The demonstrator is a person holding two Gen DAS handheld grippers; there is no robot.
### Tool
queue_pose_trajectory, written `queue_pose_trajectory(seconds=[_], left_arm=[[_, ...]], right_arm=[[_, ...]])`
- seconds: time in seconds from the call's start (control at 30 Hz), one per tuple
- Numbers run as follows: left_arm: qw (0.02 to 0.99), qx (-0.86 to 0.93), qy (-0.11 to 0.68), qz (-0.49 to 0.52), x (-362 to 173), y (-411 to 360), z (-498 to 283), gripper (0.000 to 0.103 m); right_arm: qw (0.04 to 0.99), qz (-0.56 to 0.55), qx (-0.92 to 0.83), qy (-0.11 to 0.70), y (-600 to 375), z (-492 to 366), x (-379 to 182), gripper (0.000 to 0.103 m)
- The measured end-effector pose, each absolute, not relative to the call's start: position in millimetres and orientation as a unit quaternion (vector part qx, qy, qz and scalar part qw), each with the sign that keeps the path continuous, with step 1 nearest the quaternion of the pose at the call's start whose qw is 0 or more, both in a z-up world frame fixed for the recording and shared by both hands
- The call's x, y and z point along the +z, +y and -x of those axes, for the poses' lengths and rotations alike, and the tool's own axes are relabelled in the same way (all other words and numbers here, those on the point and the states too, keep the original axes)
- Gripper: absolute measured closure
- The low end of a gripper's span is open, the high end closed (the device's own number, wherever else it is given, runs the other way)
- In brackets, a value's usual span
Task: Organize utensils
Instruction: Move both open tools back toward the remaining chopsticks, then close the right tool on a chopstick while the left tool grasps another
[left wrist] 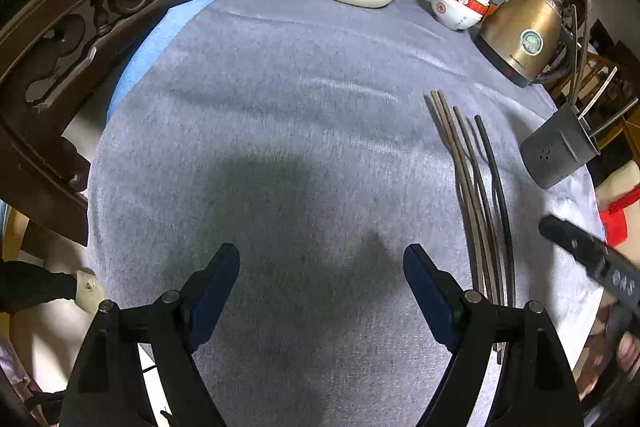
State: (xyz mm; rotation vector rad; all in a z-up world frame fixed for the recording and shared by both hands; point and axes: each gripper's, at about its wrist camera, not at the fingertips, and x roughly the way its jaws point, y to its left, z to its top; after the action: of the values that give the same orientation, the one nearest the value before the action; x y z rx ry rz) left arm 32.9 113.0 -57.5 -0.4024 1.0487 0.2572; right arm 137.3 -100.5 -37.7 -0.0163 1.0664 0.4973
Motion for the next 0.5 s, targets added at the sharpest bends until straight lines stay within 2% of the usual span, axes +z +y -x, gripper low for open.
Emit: queue_pose_trajectory(seconds=[0.17,0.23,0.27,0.37,0.43,0.5], left_arm=[[0.832,0.128,0.504,0.196,-59.2,120.5,-27.5,0.019],[0.828,0.132,0.506,0.2,-60.5,123.4,-25.4,0.019],[0.827,0.134,0.508,0.2,-61.6,124.2,-24.5,0.019],[0.823,0.138,0.513,0.202,-64.9,124.8,-22.5,0.019],[0.819,0.137,0.518,0.206,-65.7,123.7,-23.2,0.019],[0.818,0.133,0.521,0.204,-65.2,120.4,-25.6,0.019]], right_arm=[[0.821,0.013,0.233,0.521,-79.1,-159.0,-43.8,0.03],[0.819,0.015,0.232,0.525,-72.3,-164.2,-47.2,0.04],[0.816,0.013,0.233,0.529,-68.7,-167.2,-49.6,0.048],[0.811,0.021,0.229,0.538,-58.8,-174.2,-58.6,0.052],[0.803,0.024,0.23,0.55,-55.2,-176.3,-67.7,0.068],[0.805,0.033,0.229,0.546,-57.2,-173.9,-67.9,0.077]])
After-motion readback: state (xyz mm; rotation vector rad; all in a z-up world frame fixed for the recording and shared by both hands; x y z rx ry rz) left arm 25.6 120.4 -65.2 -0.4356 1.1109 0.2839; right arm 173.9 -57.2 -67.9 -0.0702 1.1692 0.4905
